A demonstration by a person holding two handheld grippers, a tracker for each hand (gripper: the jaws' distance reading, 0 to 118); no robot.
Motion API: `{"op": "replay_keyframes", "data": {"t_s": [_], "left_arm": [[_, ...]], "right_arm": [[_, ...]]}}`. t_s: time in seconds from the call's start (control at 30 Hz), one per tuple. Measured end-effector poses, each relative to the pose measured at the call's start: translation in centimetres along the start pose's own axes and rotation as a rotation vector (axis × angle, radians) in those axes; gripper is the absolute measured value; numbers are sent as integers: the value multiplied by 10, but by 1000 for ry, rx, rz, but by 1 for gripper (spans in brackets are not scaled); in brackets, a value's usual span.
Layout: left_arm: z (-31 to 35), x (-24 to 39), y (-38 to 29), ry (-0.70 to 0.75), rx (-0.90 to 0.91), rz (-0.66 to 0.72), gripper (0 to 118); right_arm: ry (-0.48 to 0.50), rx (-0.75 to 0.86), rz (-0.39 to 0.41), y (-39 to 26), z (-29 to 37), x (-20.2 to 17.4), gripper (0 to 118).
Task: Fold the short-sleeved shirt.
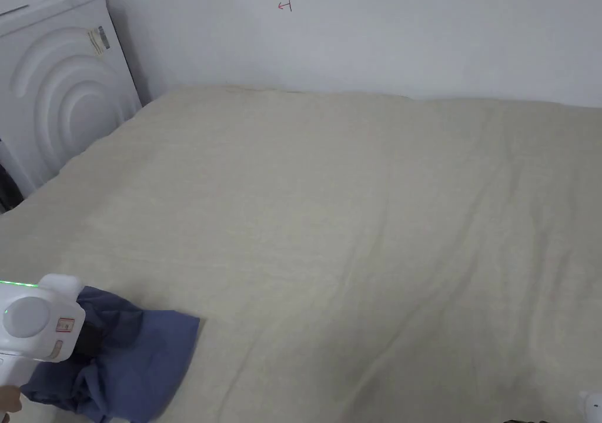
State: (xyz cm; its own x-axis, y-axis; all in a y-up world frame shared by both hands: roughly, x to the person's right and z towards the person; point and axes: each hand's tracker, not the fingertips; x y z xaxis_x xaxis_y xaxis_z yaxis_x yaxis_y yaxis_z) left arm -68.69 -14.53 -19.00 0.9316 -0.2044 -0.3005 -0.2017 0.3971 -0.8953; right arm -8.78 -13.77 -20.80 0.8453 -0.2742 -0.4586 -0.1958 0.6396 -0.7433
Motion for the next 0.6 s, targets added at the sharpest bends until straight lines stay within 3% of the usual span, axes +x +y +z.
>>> {"op": "replay_keyframes", "data": {"t_s": [0.03,0.1,0.17,0.27,0.33,0.37,0.4,0.43,0.6], "left_arm": [[-1,0,-1,9,-4,5,46],[-1,-1,-2,58,-19,9,73],[1,-5,-4,70,-21,22,91],[24,-10,-9,-32,4,87,94],[48,-6,-14,-53,58,130,82],[63,-3,-17,-59,102,141,59],[79,3,-19,-54,148,154,20],[95,10,-22,-46,212,172,2],[179,72,-43,-116,445,132,0]], "right_arm": [[4,2,-9,0,0,0,5],[6,3,-4,-1,-1,-2,5],[0,4,11,-2,-1,-2,5],[10,11,13,-3,1,-7,5],[14,16,6,-4,5,-9,5],[17,18,5,-4,7,-9,5],[20,24,6,-4,10,-8,5],[22,33,10,-5,14,-8,5],[16,98,11,-4,44,-8,5]]}}
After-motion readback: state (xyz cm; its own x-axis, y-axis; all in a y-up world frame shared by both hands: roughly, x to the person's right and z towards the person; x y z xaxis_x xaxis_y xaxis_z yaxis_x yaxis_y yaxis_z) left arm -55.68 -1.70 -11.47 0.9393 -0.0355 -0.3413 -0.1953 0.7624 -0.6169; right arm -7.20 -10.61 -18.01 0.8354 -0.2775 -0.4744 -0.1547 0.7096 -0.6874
